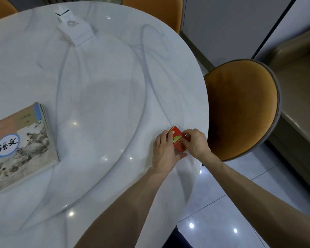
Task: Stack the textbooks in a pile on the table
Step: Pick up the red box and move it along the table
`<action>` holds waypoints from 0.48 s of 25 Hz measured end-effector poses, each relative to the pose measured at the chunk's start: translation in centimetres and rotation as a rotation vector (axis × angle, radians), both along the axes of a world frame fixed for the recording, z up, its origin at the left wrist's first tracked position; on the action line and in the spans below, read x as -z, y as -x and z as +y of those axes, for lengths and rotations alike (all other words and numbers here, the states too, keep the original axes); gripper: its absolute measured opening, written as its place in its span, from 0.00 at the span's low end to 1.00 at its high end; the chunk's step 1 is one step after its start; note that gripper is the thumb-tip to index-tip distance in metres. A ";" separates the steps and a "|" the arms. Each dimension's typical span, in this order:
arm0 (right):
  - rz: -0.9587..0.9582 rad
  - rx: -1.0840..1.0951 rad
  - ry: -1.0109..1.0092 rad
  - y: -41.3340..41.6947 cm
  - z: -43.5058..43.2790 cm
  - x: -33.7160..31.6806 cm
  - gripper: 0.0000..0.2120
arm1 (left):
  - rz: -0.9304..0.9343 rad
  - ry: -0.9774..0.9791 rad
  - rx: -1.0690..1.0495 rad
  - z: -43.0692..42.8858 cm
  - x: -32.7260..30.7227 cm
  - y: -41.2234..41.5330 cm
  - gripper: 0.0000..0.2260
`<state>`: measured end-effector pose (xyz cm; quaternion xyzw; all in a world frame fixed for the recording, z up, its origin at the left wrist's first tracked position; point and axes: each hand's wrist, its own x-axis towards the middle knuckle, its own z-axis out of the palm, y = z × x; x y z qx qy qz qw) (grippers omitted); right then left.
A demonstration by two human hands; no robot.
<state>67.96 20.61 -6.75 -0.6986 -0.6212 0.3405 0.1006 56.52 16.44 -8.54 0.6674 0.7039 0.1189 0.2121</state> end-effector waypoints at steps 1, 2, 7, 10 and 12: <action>-0.003 0.000 0.004 -0.2 0.2 0.3 0.16 | 0.008 -0.013 -0.008 0.2 0.3 -0.2 0.43; -0.006 0.000 0.007 -0.4 0.3 0.6 0.15 | 0.017 -0.026 -0.013 0.4 0.5 -0.4 0.43; -0.013 0.009 0.009 -1.0 0.4 1.5 0.15 | 0.013 -0.040 0.036 1.0 1.3 -0.4 0.41; -0.004 0.022 0.000 -1.1 0.4 1.6 0.15 | -0.004 0.000 0.092 1.6 1.5 0.0 0.41; 0.000 0.021 -0.009 -1.0 0.4 1.6 0.16 | -0.005 -0.001 0.102 1.6 1.5 0.0 0.41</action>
